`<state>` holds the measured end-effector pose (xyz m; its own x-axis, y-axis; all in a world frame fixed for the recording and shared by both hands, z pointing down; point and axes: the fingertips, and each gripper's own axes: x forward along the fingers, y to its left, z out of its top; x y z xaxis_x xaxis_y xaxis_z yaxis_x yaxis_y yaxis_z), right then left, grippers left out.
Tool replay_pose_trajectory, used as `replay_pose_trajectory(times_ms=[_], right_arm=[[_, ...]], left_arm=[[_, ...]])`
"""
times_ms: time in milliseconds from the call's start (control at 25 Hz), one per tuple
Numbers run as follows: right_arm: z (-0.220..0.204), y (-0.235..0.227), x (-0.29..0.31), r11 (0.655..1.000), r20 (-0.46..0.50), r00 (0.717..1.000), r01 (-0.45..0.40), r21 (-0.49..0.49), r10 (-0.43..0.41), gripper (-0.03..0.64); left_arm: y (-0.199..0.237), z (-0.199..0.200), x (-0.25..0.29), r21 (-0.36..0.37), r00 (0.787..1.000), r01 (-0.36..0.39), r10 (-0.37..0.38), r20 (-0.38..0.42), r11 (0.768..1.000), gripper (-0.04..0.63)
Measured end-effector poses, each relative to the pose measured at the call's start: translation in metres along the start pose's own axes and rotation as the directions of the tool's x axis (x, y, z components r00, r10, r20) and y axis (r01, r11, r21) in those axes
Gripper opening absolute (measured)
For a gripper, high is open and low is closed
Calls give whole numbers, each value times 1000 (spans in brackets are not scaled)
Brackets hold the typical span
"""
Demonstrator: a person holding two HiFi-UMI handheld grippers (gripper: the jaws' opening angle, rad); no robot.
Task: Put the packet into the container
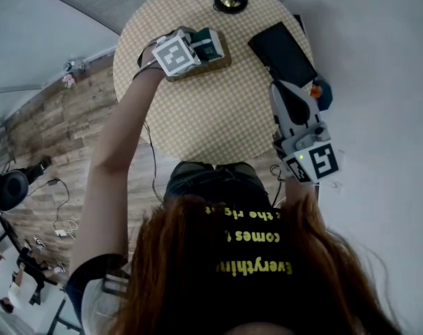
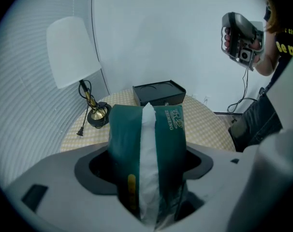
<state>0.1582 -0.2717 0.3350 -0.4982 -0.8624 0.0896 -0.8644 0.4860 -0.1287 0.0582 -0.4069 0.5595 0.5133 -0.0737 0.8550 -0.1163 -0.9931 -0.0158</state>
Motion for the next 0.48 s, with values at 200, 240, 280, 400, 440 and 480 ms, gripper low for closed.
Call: replay_pose_trajectory(times_ms=[200,240,280,400,440,480], right_arm=[[-3,-5,-4,1000,-8,1000,13,6,-13,14],[-4,-5,-4,1000,-10,1000,14,7,-14,14],[-4,-5,-3,1000,-12,1000,15,9,-15,14],[-8,-7,-2,1000,-18,1000,17,11,-17,14],[-9,-7,-2,1000,-19,1000,18,13,-18,14],[-10,-8,-2,1000,-20,1000,19,15,-19,14]], left_arm=[[-1,-9,21,24,997,25,-24,-70,999,357],[-1,-12,24,24,996,30,-28,-83,999,357],[0,-15,28,22,995,34,-32,-96,999,357],[2,-27,41,11,989,48,-46,-139,999,357],[2,-30,45,9,987,51,-49,-150,999,357],[3,-33,49,6,986,53,-51,-161,999,357]])
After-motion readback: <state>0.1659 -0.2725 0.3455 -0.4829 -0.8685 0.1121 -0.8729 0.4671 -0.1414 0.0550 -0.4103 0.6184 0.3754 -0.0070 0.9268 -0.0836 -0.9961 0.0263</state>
